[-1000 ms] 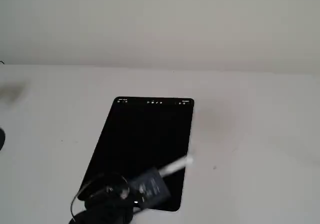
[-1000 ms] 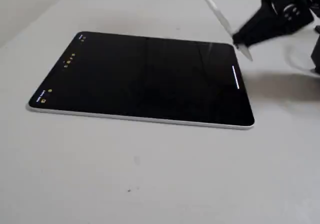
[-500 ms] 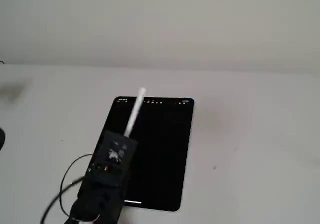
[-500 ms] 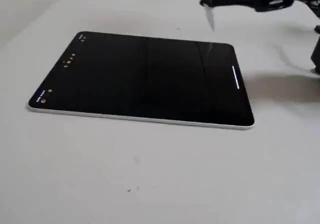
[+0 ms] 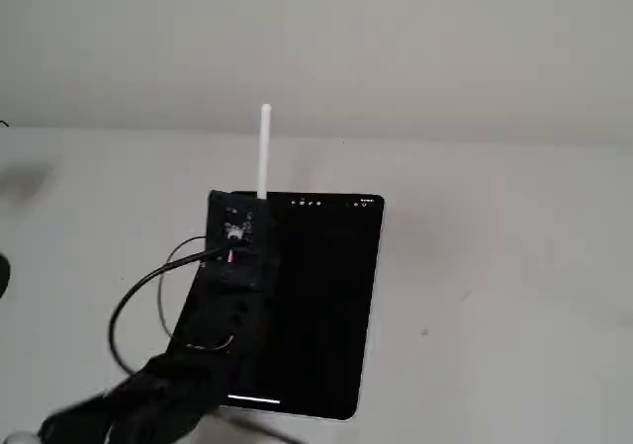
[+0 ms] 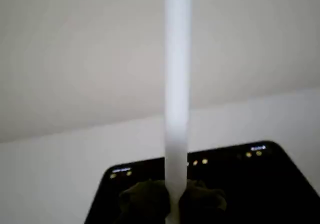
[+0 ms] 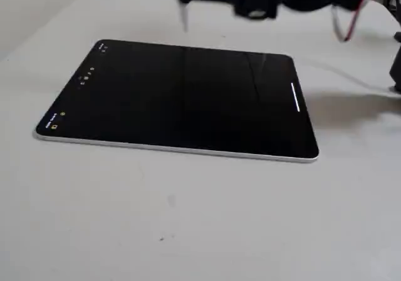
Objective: Draw a line in the middle of the ipad using the apple pencil
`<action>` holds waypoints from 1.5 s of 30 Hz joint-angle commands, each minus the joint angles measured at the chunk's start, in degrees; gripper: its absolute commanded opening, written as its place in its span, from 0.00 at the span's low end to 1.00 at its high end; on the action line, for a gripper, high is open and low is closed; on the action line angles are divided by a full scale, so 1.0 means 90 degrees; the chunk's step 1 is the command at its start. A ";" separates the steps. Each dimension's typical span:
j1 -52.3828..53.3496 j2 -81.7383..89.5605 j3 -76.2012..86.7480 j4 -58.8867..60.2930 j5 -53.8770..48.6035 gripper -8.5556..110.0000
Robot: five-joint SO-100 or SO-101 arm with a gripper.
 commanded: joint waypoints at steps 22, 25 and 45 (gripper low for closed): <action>0.0078 -0.4141 -0.4727 -0.0117 -0.0459 0.07; 0.0088 -0.4258 -0.4814 -0.0059 -0.0459 0.07; -0.0029 -0.4111 -0.3945 -0.0820 -0.0918 0.07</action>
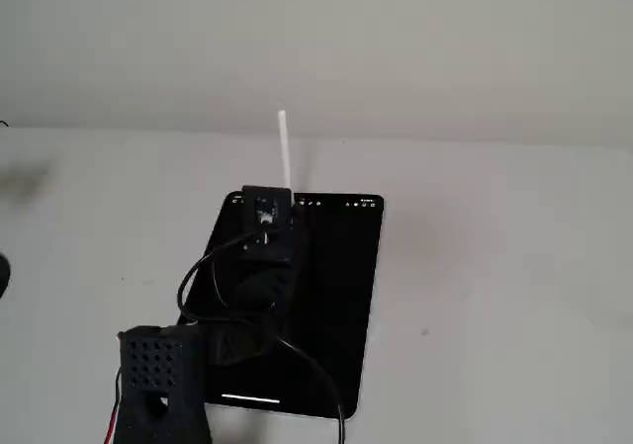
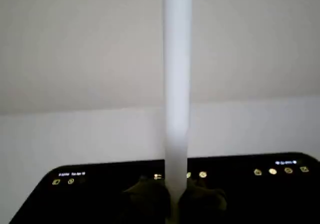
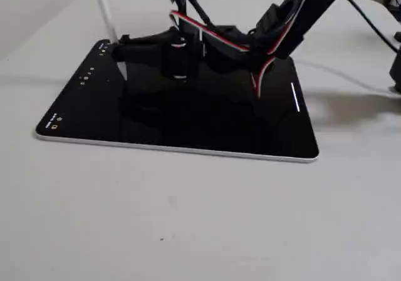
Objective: Draw a line in the middle of the ipad using the apple pencil
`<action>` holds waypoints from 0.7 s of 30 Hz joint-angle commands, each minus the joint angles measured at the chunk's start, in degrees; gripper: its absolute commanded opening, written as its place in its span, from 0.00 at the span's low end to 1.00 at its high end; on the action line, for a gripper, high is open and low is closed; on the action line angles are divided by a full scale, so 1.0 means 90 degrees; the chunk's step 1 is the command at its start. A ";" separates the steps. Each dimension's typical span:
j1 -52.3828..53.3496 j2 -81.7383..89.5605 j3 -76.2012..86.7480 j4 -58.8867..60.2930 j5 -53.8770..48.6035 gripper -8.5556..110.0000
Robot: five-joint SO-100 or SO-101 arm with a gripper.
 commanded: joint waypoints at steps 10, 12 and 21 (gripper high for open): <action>-0.0205 0.0537 0.1113 -0.1035 -0.0244 0.07; -0.0244 0.0566 0.1309 -0.1201 -0.0273 0.07; -0.0381 0.0830 0.2256 -0.1846 -0.0371 0.07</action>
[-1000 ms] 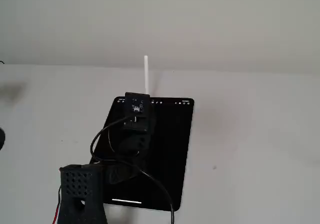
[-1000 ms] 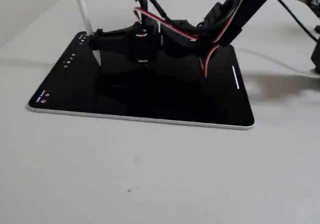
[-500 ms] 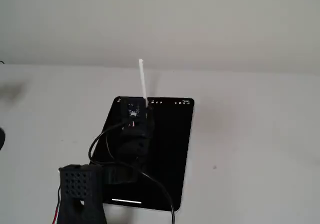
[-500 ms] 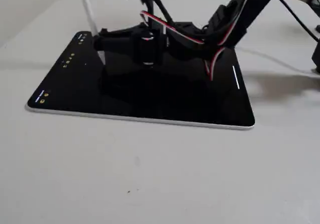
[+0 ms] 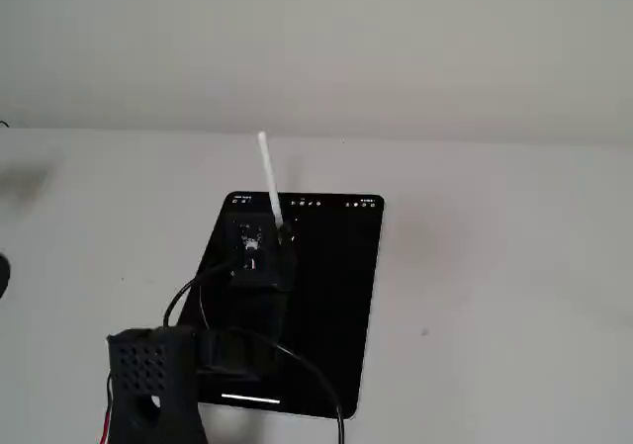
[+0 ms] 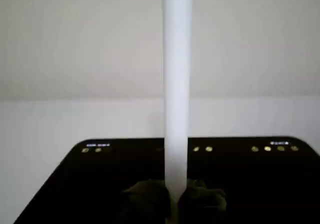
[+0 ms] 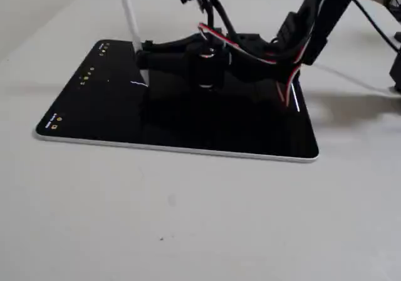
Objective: Draw a line in the middle of the ipad using the apple pencil
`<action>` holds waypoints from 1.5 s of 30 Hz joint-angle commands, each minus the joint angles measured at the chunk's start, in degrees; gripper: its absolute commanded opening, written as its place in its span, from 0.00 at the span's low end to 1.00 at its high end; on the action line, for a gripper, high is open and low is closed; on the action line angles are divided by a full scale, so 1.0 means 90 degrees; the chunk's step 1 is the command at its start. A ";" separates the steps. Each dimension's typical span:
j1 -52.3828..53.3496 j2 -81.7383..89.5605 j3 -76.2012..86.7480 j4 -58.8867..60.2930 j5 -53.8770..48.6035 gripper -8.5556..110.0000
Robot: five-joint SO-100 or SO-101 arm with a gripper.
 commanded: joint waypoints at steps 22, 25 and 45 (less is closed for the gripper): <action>-0.0186 0.0645 0.2500 -0.1895 -0.0039 0.07; -0.0195 0.0635 0.2783 -0.2129 0.0010 0.07; -0.0176 0.0547 0.3652 -0.3018 0.0078 0.07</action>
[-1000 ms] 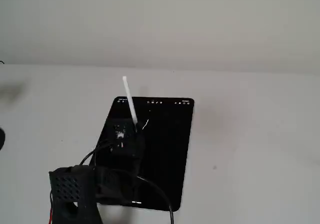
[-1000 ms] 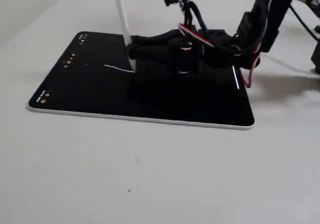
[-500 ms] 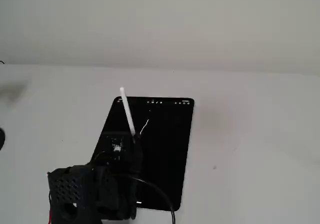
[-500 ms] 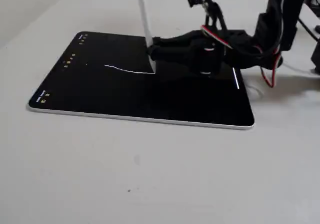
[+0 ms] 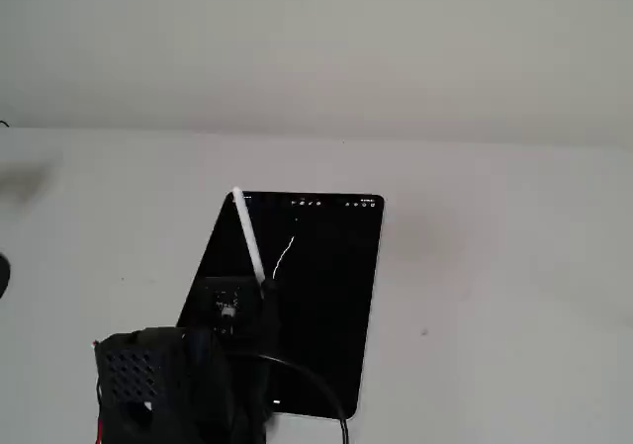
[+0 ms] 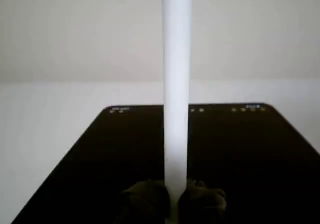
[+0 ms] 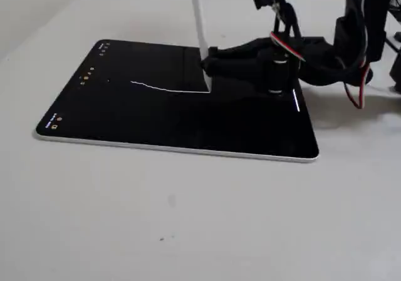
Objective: Draw a line in the middle of the ipad using the apple pencil
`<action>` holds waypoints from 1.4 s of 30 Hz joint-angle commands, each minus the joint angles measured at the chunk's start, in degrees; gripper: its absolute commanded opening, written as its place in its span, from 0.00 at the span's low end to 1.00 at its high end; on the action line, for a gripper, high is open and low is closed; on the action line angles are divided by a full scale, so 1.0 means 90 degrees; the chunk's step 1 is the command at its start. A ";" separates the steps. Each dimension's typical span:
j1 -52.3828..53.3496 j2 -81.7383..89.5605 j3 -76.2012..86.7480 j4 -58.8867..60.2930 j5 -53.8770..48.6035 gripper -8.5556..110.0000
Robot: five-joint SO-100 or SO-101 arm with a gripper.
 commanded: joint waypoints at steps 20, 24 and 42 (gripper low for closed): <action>-0.0029 0.0166 0.0137 -0.0127 0.0195 0.07; -0.0029 0.0137 0.0137 -0.0127 0.0195 0.07; -0.0059 0.0244 0.0205 -0.0127 0.0166 0.07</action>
